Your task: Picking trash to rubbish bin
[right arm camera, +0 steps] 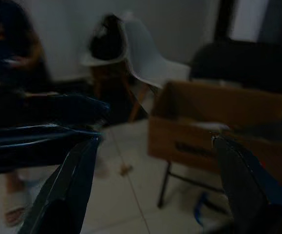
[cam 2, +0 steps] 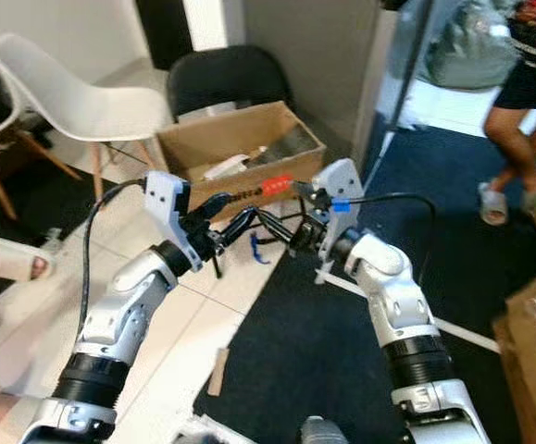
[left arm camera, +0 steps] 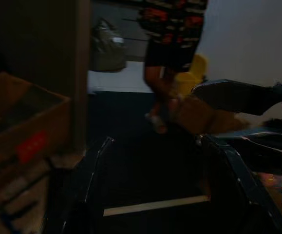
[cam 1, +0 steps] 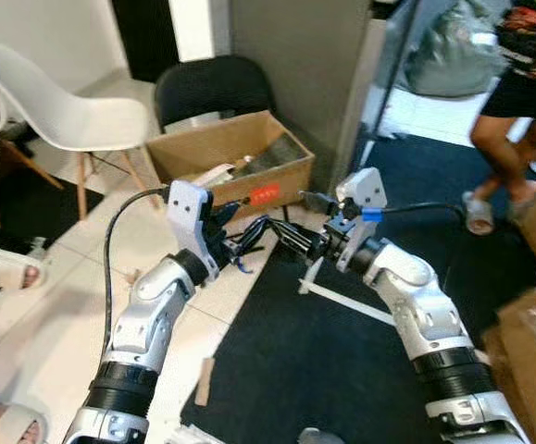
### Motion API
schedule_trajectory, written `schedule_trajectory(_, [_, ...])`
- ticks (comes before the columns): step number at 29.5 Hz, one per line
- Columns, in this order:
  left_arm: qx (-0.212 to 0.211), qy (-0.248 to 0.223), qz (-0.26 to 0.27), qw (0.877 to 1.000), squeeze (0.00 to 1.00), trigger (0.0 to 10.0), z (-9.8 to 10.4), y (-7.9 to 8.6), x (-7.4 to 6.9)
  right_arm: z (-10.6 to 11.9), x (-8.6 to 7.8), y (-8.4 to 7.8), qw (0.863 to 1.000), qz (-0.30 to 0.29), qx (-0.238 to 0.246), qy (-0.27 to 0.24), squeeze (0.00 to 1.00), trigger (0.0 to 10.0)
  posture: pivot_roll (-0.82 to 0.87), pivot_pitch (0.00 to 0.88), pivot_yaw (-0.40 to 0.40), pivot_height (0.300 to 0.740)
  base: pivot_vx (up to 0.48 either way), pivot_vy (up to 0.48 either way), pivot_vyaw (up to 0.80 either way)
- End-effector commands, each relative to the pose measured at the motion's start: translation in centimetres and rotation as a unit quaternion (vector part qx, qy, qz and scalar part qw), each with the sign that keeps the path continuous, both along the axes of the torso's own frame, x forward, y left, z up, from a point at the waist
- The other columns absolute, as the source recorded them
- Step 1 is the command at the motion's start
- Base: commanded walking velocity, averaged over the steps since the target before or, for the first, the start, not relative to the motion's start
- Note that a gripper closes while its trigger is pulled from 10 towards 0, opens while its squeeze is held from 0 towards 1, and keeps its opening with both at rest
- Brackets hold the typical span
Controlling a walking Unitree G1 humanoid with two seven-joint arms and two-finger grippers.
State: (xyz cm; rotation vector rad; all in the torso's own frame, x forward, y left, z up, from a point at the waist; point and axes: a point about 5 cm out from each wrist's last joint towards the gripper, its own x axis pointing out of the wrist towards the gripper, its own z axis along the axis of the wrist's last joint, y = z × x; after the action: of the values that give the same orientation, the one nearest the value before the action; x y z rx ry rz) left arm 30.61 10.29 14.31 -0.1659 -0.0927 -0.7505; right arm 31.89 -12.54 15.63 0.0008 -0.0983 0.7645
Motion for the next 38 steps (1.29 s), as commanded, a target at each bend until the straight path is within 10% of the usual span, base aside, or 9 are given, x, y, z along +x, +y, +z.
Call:
schedule_trajectory(1, [0.008,-0.001,-0.009,1.0,0.0,10.0,0.0,-0.12,-0.15,-0.18,-0.03,0.54,1.0,0.009,0.001,0.005,0.0,10.0,-0.05,0.0,-0.015,0.74,-0.296,0.0,0.0])
schedule_trajectory(38, [0.003,-0.001,-0.012,1.0,0.0,10.0,-0.26,-0.48,0.08,-0.42,0.19,0.28,1.0,0.013,-0.004,0.007,0.0,10.0,-0.06,0.0,-0.038,0.74,-0.297,0.0,0.0])
